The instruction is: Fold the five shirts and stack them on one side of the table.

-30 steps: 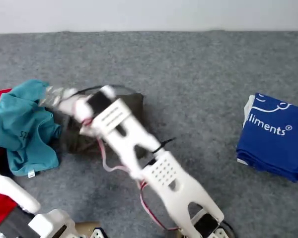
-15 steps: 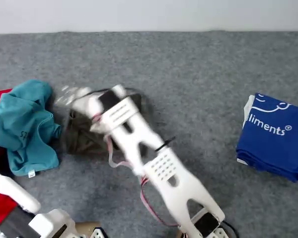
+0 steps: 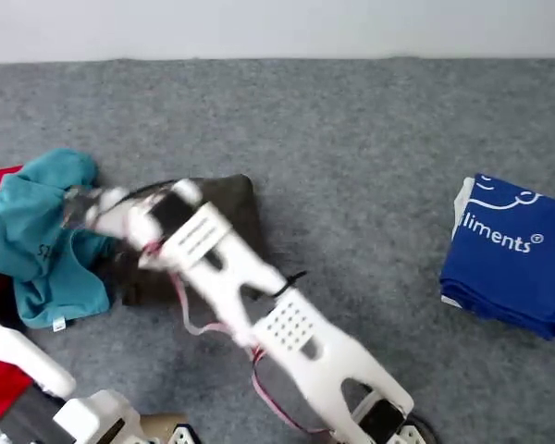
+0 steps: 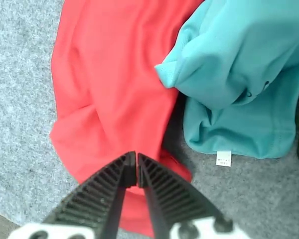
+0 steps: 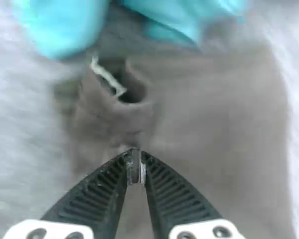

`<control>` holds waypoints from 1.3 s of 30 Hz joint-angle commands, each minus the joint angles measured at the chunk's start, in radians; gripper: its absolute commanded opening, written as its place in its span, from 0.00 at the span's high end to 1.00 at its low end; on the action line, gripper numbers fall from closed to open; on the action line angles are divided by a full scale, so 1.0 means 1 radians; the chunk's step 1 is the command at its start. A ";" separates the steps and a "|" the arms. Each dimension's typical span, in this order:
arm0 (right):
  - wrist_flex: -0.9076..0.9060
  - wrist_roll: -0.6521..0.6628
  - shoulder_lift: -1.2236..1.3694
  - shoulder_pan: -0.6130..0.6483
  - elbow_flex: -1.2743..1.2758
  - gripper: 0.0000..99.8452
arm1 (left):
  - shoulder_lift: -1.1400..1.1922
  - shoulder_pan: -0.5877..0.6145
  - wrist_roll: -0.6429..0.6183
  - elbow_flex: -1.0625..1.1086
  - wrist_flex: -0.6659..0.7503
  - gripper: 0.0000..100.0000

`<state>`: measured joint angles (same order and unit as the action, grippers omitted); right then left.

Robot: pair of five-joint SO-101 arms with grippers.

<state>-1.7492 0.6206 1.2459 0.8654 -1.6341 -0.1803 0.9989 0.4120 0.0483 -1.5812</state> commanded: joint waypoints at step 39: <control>0.051 -0.040 -0.246 -0.107 -0.046 0.98 | -0.037 -0.012 0.012 -0.012 0.055 0.98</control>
<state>-1.7400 0.5838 1.0572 0.8684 -1.6341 -0.1803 0.9958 0.4150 0.0483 -1.5443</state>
